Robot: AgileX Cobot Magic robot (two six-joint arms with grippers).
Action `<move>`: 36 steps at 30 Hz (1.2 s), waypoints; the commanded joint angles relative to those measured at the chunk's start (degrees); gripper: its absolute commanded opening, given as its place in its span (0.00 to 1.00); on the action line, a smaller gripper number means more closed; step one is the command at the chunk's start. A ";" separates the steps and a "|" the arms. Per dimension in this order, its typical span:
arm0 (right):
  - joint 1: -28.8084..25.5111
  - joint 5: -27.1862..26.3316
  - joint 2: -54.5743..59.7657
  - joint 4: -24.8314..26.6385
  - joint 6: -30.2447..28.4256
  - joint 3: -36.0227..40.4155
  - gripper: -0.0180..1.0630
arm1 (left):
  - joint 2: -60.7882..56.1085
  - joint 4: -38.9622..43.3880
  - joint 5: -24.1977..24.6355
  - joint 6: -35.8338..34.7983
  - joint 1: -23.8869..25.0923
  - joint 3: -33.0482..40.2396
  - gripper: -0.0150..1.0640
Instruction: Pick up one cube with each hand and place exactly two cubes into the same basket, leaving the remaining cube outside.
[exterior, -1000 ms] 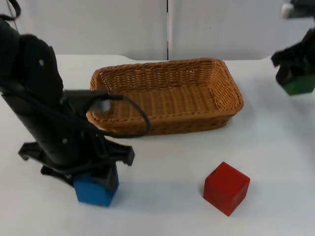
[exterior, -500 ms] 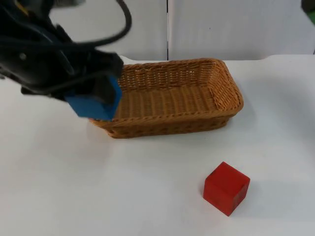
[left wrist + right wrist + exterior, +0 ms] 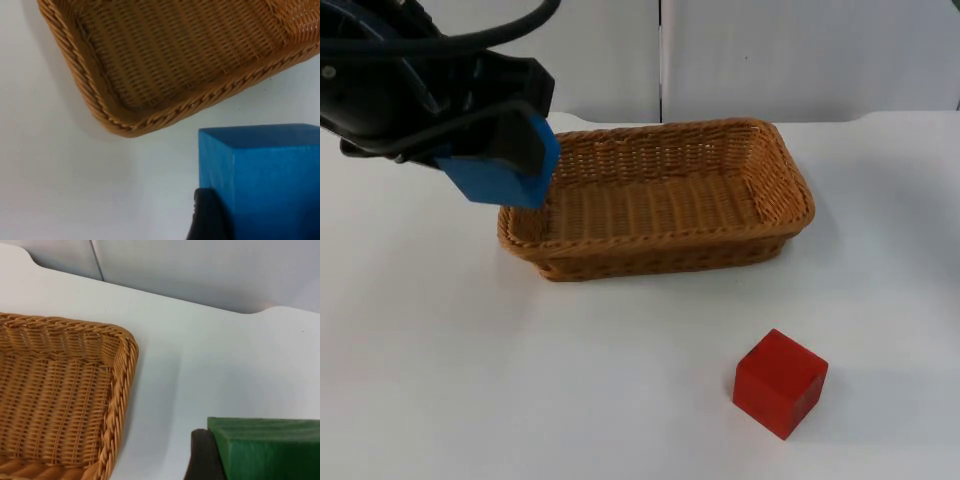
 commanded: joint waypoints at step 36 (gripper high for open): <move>8.92 -1.25 6.41 4.18 -4.03 -2.41 0.02 | 8.01 2.14 -7.55 4.83 -0.25 -7.59 0.01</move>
